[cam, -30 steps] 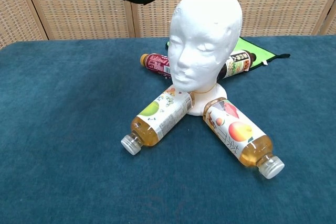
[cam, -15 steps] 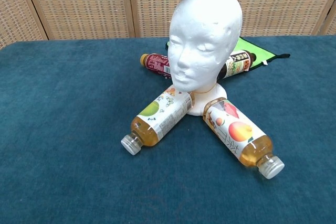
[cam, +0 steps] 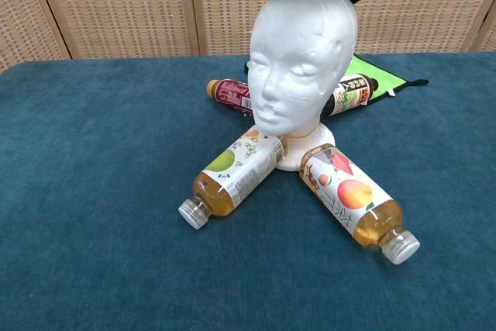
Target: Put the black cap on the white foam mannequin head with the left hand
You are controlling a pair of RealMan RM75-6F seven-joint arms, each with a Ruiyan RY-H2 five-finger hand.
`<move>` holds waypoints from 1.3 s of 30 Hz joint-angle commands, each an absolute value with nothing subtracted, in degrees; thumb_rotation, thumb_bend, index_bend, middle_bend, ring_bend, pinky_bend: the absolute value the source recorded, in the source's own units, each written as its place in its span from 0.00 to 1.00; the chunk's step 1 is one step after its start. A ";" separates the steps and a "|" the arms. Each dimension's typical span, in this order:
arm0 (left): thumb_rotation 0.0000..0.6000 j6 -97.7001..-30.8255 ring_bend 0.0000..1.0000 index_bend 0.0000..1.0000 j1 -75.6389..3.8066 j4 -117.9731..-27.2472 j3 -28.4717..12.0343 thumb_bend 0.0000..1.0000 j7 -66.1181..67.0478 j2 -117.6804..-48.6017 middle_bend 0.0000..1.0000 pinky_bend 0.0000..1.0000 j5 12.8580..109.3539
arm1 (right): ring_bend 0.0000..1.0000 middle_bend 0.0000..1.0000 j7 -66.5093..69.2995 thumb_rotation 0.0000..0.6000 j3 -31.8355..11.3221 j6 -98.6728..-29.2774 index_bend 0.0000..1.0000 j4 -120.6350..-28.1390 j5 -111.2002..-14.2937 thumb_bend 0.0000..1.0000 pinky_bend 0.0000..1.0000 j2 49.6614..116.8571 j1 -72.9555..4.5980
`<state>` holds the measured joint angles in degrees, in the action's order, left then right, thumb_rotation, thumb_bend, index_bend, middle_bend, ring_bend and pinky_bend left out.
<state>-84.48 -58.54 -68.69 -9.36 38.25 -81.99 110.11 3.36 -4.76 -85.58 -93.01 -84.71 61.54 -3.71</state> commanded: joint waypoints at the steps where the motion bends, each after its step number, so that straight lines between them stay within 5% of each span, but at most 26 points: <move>1: 1.00 -82.92 0.86 0.80 -58.83 -69.75 -8.97 0.71 39.45 -81.83 0.88 0.76 110.47 | 0.00 0.00 3.50 1.00 -4.80 -85.64 0.14 -93.00 -84.70 0.05 0.00 61.50 -3.68; 39: 1.00 -76.20 0.86 0.79 -57.08 -74.91 -7.75 0.71 43.83 -83.45 0.89 0.76 110.13 | 0.00 0.00 3.85 1.00 -4.71 -85.84 0.14 -93.28 -85.13 0.05 0.00 61.26 -3.51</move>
<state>-76.37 -57.26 -74.73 -7.75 43.74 -83.37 110.37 3.85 -4.71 -85.84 -93.28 -85.13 61.26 -3.51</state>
